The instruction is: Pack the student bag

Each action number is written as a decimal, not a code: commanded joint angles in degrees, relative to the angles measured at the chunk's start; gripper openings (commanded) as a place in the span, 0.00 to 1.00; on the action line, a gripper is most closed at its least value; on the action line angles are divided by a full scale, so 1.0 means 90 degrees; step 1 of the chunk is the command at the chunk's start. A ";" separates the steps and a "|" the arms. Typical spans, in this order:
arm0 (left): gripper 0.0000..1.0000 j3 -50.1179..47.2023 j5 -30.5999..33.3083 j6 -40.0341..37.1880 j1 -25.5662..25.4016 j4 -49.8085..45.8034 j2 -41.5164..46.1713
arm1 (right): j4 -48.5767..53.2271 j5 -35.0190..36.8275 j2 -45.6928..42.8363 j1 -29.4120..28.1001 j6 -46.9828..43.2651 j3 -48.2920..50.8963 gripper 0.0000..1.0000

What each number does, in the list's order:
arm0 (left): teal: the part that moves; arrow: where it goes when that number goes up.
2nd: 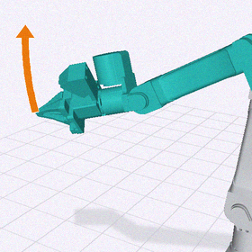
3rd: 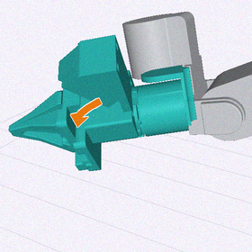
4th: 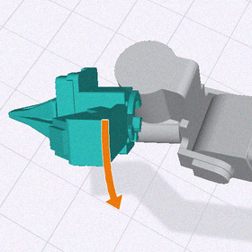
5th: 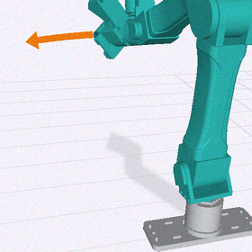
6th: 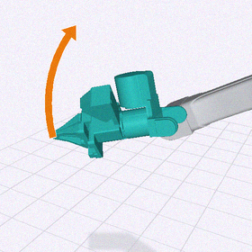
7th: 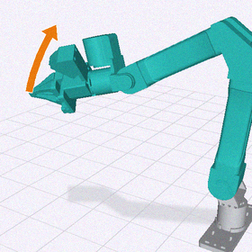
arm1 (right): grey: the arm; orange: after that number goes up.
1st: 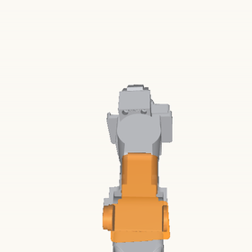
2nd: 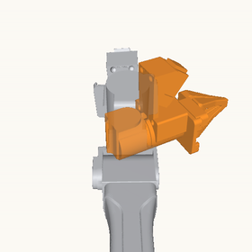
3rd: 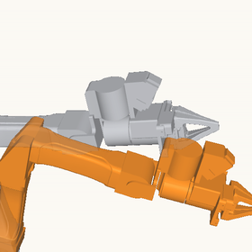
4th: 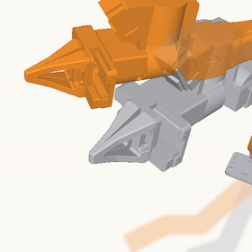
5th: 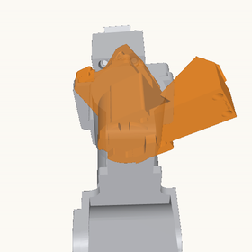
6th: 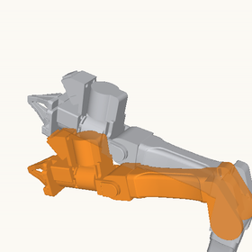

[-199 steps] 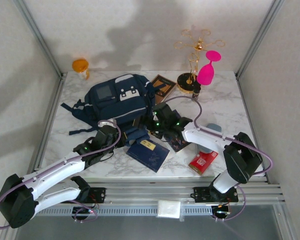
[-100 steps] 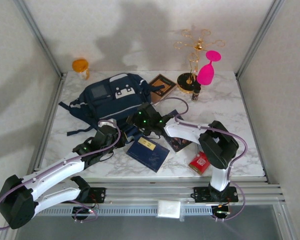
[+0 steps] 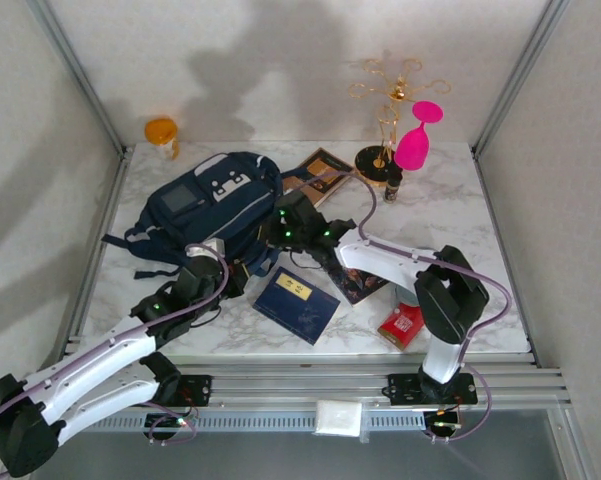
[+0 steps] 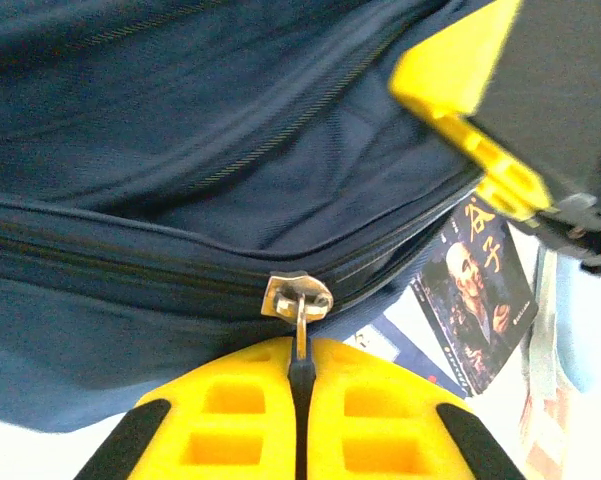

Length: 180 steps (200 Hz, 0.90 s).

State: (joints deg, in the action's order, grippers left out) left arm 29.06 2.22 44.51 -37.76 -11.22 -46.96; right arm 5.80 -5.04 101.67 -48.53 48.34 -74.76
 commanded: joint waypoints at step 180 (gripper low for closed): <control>0.00 -0.0252 -0.0032 -0.0176 0.0494 0.0863 -0.0643 | 0.0614 -0.1136 -0.1420 0.0051 0.1161 0.1220 0.99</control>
State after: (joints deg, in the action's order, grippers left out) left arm 27.03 2.72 43.55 -33.65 -7.55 -53.39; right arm 16.12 -11.44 90.00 -45.69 49.43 -68.45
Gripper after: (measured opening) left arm 0.073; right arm 0.985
